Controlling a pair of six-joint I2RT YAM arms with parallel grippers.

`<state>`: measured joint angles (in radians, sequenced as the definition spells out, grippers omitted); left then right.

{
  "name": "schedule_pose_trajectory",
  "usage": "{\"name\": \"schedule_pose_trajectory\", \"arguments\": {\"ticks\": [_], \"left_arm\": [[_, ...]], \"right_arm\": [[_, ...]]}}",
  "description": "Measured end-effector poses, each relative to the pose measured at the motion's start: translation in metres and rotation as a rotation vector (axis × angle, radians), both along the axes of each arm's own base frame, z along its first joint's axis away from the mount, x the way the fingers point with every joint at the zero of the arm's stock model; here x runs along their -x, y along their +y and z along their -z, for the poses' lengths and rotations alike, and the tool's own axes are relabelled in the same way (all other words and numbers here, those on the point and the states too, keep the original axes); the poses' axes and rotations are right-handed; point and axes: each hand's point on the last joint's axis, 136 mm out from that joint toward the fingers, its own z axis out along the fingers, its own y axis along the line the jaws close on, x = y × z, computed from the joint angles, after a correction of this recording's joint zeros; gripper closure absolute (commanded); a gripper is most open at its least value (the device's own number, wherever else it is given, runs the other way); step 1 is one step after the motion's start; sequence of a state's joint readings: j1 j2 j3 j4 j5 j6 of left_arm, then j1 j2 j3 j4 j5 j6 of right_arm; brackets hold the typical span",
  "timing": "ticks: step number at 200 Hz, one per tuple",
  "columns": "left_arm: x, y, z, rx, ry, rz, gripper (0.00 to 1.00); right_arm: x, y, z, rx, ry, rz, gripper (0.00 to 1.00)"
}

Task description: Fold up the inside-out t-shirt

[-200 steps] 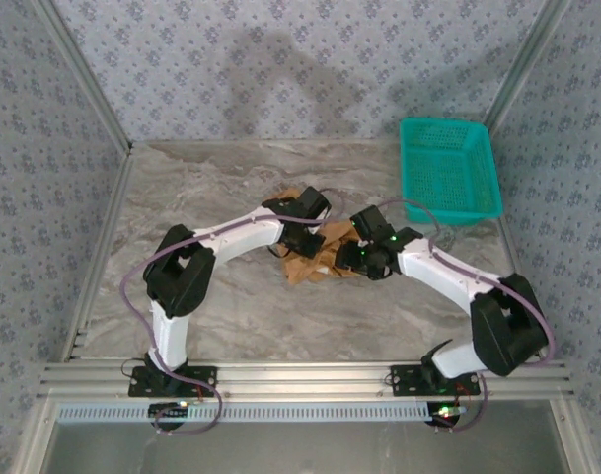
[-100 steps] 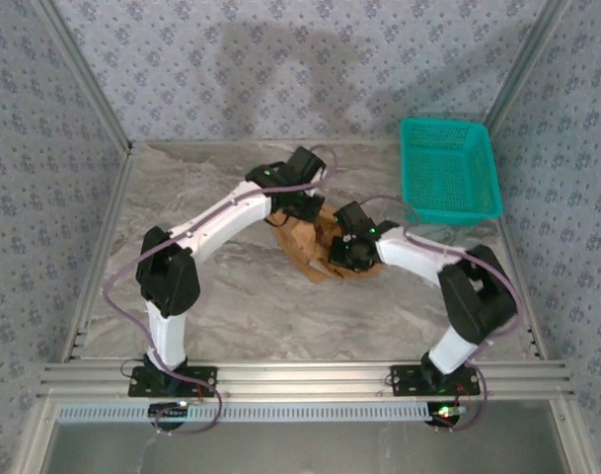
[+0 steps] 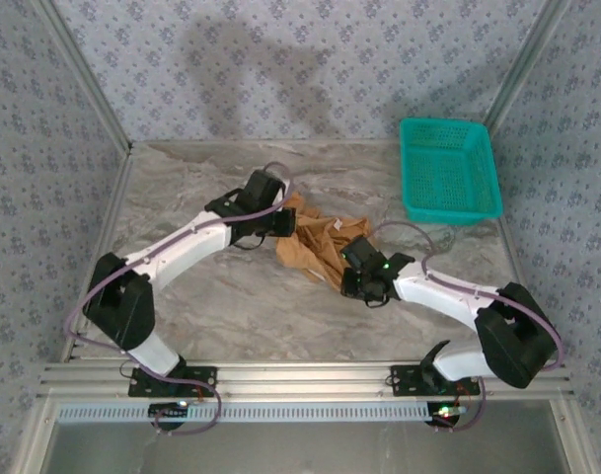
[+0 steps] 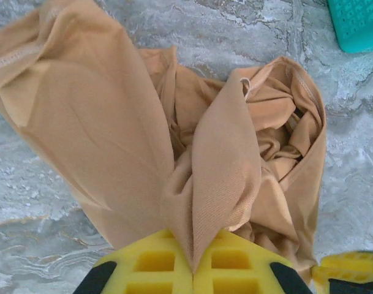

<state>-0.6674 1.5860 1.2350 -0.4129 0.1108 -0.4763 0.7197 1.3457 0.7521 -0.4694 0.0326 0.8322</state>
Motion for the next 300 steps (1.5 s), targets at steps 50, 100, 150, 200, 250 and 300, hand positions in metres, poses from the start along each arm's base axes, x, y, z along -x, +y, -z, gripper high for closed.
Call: {"name": "schedule_pose_trajectory", "arguments": {"ticks": [50, 100, 150, 200, 250, 300], "left_arm": [[0.003, -0.009, -0.003, 0.104, -0.004, 0.002, 1.0], [0.001, -0.007, -0.004, 0.111, -0.004, -0.01, 1.0], [-0.03, 0.021, -0.028, 0.123, -0.034, -0.095, 1.0], [-0.019, 0.031, -0.028, 0.209, 0.011, -0.098, 1.0], [0.022, -0.009, 0.008, 0.204, 0.098, 0.019, 1.0], [0.009, -0.019, 0.017, 0.207, 0.106, 0.008, 1.0]], "right_arm": [[-0.053, 0.026, -0.064, -0.095, -0.137, -0.023, 0.39], [-0.111, 0.042, -0.001, -0.038, -0.029, -0.021, 0.89], [-0.108, 0.003, -0.025, -0.01, -0.059, 0.047, 1.0], [-0.043, -0.046, -0.065, -0.131, -0.243, 0.129, 1.0], [-0.013, -0.064, -0.004, -0.053, -0.085, 0.18, 0.63], [-0.035, -0.053, -0.048, -0.033, -0.15, 0.149, 0.47]]}}
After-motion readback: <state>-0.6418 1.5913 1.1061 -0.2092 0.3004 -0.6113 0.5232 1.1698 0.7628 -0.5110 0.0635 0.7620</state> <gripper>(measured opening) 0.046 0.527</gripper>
